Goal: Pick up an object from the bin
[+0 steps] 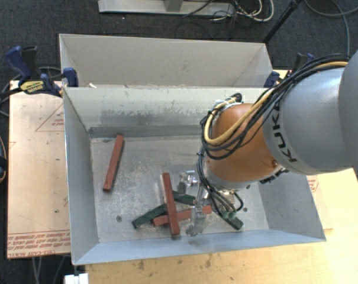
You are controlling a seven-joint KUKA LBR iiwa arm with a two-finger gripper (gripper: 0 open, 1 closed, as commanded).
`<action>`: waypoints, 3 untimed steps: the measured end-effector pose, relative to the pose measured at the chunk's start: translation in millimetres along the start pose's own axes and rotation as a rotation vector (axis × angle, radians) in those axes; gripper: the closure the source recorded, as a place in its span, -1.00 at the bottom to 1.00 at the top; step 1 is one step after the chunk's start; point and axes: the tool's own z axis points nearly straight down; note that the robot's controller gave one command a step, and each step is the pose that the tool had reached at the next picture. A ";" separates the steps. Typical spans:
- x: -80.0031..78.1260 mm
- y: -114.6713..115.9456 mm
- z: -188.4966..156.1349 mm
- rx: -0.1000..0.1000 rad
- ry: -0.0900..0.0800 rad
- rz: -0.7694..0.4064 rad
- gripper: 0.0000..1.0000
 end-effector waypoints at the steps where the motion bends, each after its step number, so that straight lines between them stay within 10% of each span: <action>1: -4.6 -1.5 58.7 -0.002 -0.013 0.093 -1.00; 2: 0.8 -13.2 54.4 -0.003 -0.014 0.033 1.00; 3: 0.8 -13.2 54.4 -0.003 -0.014 0.033 1.00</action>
Offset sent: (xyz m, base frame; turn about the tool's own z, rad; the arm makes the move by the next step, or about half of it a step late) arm -0.0048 -0.0148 -0.0584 0.0308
